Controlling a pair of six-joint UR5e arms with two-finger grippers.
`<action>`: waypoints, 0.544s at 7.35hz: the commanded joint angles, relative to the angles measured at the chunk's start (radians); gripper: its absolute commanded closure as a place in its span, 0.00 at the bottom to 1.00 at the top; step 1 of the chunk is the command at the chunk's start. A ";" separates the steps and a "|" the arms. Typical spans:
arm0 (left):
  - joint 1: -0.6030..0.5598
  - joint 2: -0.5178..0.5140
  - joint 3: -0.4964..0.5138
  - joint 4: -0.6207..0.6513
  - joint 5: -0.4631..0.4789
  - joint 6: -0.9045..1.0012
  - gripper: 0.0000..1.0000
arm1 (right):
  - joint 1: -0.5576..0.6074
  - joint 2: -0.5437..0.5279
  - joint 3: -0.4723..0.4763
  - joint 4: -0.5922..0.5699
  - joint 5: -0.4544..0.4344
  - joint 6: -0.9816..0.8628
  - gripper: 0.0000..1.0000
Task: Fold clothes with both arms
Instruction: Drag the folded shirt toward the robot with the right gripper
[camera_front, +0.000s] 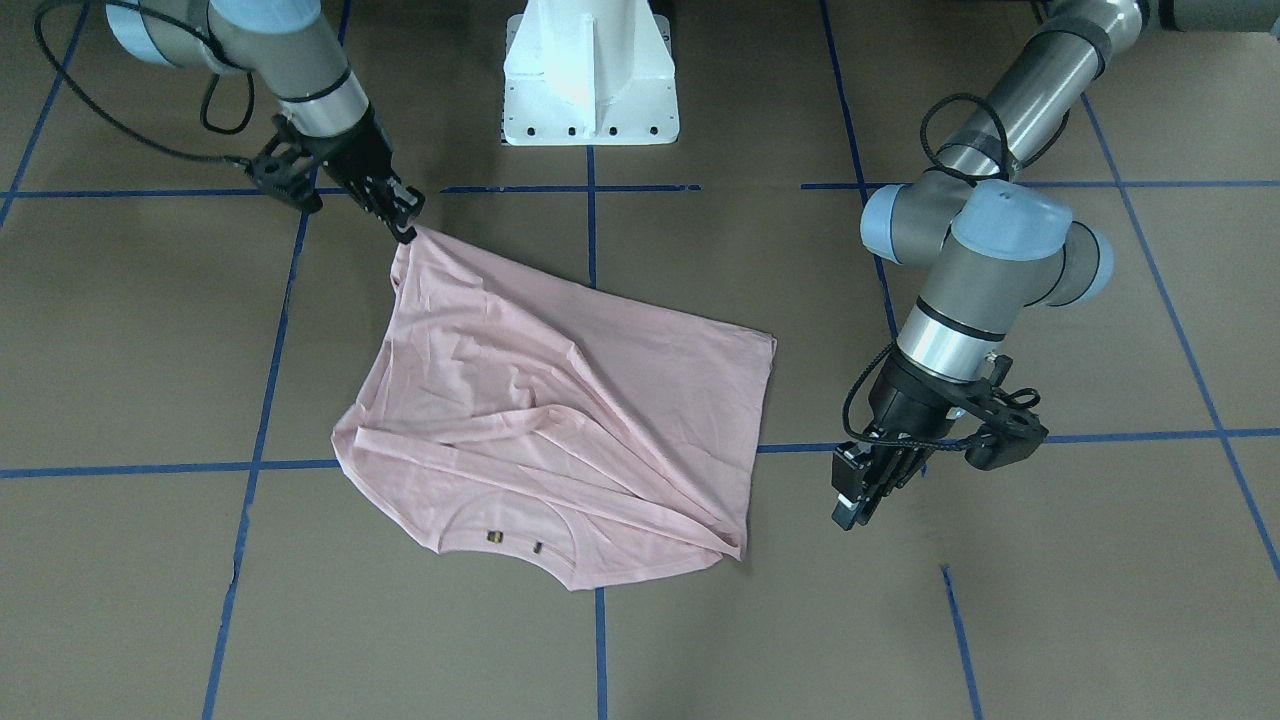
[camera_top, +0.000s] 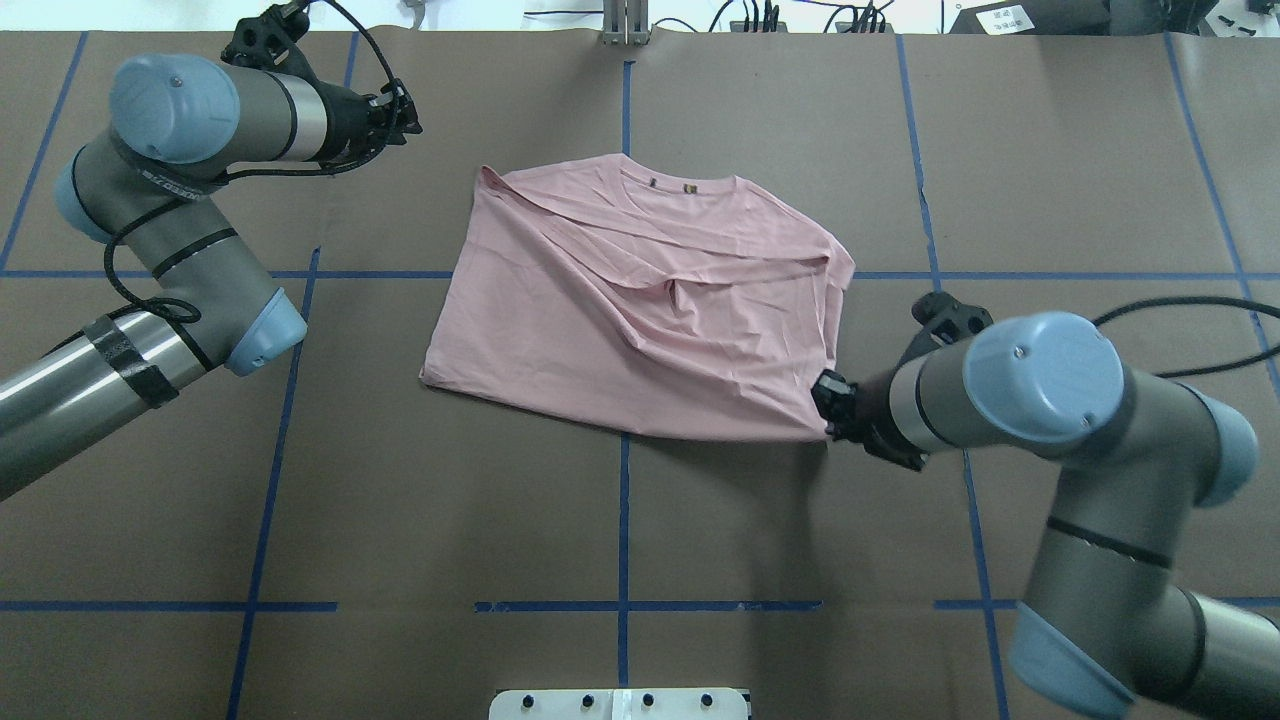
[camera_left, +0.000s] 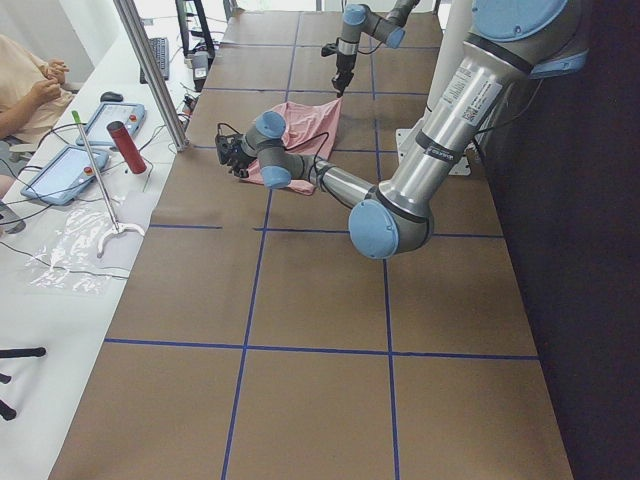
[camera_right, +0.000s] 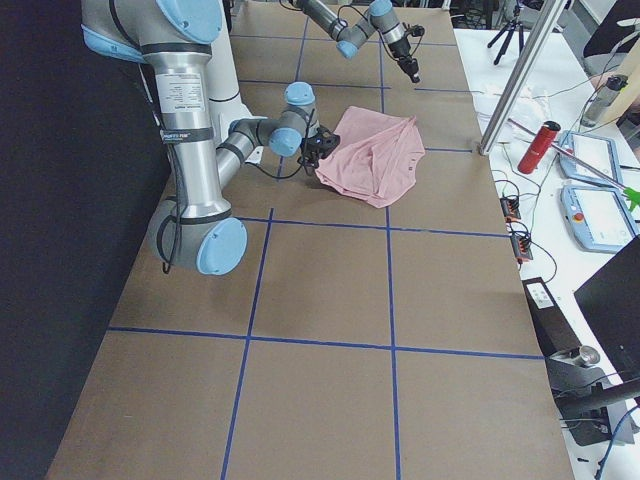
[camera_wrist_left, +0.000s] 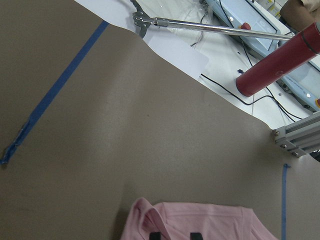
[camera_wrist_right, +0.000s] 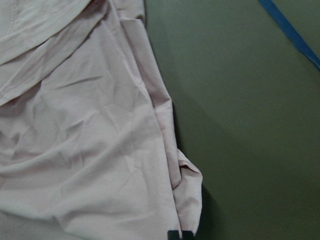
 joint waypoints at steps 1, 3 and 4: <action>0.001 0.002 -0.031 0.003 -0.096 -0.001 0.68 | -0.127 -0.116 0.153 -0.064 0.062 0.078 1.00; 0.001 0.043 -0.099 0.013 -0.207 -0.039 0.68 | -0.193 -0.116 0.153 -0.064 0.047 0.100 0.00; 0.007 0.070 -0.156 0.016 -0.252 -0.117 0.67 | -0.181 -0.111 0.164 -0.064 0.045 0.100 0.00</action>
